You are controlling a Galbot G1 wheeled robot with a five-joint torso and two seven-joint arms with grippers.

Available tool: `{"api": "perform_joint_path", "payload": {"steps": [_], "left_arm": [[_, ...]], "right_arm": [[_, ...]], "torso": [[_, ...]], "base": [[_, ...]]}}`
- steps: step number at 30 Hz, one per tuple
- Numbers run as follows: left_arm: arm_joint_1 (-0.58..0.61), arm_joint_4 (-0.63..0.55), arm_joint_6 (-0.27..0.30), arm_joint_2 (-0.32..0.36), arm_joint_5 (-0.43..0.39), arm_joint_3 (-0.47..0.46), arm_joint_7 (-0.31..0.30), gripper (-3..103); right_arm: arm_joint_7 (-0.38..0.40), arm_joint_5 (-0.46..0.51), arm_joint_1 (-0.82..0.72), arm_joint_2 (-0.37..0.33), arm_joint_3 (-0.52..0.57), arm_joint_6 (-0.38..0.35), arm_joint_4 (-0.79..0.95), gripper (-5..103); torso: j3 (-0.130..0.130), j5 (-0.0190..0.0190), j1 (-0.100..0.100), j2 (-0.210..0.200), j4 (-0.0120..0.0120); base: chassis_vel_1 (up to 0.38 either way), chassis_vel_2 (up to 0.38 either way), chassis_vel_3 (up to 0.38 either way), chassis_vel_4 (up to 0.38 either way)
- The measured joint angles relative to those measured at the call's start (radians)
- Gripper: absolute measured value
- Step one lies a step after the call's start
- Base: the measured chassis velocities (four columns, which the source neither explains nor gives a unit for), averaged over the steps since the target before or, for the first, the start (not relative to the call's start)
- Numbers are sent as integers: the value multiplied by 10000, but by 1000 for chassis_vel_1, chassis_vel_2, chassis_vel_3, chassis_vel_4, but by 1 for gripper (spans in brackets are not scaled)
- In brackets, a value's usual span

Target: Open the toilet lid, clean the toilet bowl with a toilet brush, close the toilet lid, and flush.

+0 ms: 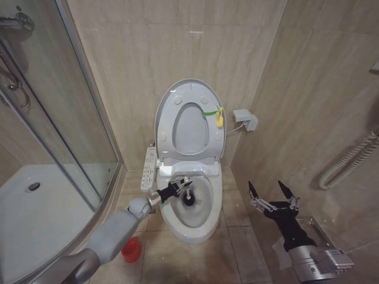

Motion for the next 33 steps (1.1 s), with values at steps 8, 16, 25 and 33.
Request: {"api": "perform_joint_path", "payload": {"steps": [8, 16, 25, 33], "left_arm": [[215, 80, -8, -76, 87, -393, -202, 20], [-172, -389, -128, -604, -346, -1242, -650, 20], [438, -649, 32, -917, -706, -1513, -703, 20], [845, -137, -356, -1228, -524, -1952, -256, 20]], "right_arm": [[0, 0, 0, 0, 0, 0, 0, 100], [1, 0, 0, 0, 0, 0, 0, 100], [0, 0, 0, 0, 0, 0, 1, 100], [0, 0, 0, 0, 0, 0, 0, 100]], "torso": [[0, -1, 0, 0, 6], [1, 0, 1, 0, 0], [1, -1, 0, 0, 2], [1, -1, 0, 0, 2]], "base": [[0, 0, 0, 0], [0, 0, 0, 0], [0, 0, 0, 0], [0, 0, 0, 0]]}}
